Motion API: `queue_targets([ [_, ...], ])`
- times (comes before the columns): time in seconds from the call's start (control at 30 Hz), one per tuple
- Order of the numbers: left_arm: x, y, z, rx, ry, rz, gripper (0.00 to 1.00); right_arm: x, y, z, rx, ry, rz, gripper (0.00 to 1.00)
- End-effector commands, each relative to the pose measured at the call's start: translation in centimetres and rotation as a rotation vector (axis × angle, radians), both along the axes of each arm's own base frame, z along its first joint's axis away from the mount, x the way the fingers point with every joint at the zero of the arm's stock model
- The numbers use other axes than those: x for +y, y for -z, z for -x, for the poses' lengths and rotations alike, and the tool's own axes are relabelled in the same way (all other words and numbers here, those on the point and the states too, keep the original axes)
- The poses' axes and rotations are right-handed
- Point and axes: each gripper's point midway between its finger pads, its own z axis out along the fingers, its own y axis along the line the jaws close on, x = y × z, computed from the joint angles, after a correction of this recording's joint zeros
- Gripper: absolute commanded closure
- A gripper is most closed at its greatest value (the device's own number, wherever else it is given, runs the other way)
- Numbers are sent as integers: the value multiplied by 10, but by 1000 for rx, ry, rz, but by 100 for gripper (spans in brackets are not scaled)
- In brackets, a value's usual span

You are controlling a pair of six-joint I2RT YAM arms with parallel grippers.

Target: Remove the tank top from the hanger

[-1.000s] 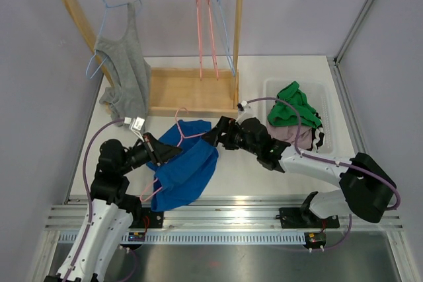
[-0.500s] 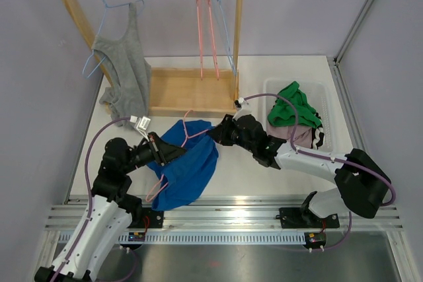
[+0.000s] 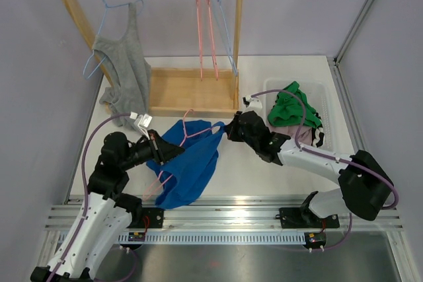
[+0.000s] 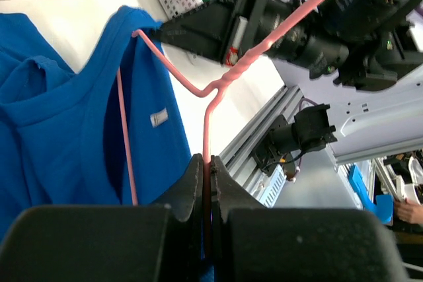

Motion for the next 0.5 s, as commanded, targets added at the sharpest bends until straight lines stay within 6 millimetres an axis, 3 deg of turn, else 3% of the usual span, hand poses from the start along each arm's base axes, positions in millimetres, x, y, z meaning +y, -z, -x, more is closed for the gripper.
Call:
queue_targets([
  [0.0,-5,-27,13,-96,86,18,100,-48,-7,-36,-41,170,145,100],
  [0.07,-5,-36,18,-128,91,31,100,-67,7,-43,7,208,190,100],
  [0.13,-5,-48,24,-168,111,51,100,-72,17,-47,38,215,204,100],
  [0.27,-9,-63,33,-200,163,77,100,-62,22,-44,72,157,198,100],
  [0.33,-7,-70,30,-227,139,76,100,-49,15,-35,70,82,138,100],
  [0.47,0,-91,19,-330,44,104,100,-25,-23,-10,-22,-109,-23,100],
])
